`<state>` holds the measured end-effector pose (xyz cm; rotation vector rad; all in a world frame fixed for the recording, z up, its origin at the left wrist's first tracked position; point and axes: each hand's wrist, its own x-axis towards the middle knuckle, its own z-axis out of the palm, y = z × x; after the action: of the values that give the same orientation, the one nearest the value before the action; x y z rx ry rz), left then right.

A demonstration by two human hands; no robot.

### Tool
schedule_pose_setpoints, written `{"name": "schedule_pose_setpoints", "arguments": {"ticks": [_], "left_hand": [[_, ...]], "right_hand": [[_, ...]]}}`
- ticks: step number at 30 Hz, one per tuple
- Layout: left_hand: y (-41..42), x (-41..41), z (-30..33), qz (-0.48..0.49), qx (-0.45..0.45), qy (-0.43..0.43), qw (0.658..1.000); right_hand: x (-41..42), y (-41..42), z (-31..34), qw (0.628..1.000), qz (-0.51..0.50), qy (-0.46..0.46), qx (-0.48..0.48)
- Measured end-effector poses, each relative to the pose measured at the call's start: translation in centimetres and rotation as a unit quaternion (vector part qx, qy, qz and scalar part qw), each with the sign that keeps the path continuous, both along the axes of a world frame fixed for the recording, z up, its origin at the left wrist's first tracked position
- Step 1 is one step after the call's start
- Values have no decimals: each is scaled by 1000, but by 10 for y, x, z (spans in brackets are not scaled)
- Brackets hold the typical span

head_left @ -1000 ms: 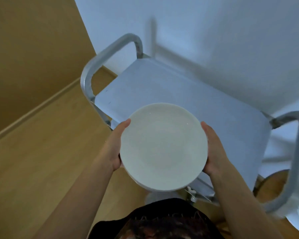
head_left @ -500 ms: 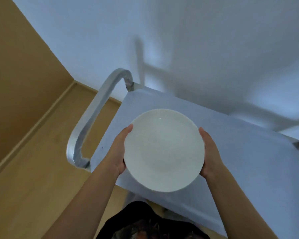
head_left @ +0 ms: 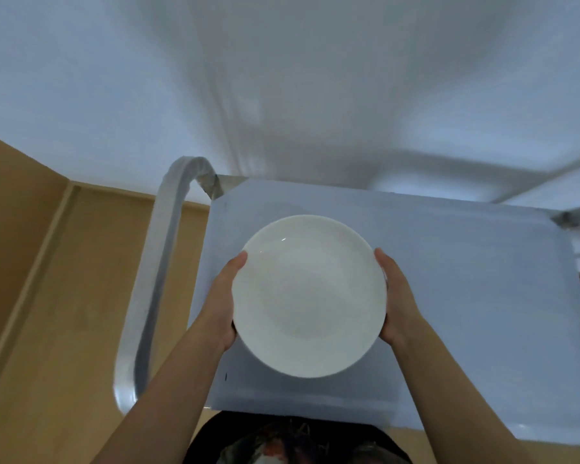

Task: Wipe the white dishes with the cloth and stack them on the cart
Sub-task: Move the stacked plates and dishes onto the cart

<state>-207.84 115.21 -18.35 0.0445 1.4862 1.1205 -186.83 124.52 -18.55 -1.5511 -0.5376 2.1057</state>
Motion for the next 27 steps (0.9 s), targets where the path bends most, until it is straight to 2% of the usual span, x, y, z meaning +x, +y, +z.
{"name": "schedule_pose_setpoints", "arguments": {"ticks": [4,8,10,11,14,17,20,21,22,25,27], "left_hand": [[-4,4,-2,-7,-3,-7,1000],[-2,5,1,-23,-7,6,1000],[-2,3,2,-47,-48,61,996],[-3,1,2,-72,-79,129,986],[-10,1,9,-144,-126,383,904],[-16,26,31,-166,-59,530,830],[-18,85,48,-217,-11,644,734],[-18,109,53,-231,0,664,711],[-18,136,58,-248,8,667,703],[-20,220,63,-316,46,635,704],[-27,279,60,-374,103,631,671]], "right_hand": [[3,-5,-4,1000,-16,6,-8],[5,-6,-4,999,3,-27,19],[5,-7,-1,996,10,-85,33],[6,-7,0,991,21,-127,41],[26,-11,1,970,65,-229,56],[72,-27,7,962,68,-245,99],[137,-56,16,951,59,-269,139],[160,-68,17,946,56,-281,150],[184,-80,18,939,57,-298,160],[259,-116,17,897,103,-389,182],[309,-138,17,861,140,-449,192]]}}
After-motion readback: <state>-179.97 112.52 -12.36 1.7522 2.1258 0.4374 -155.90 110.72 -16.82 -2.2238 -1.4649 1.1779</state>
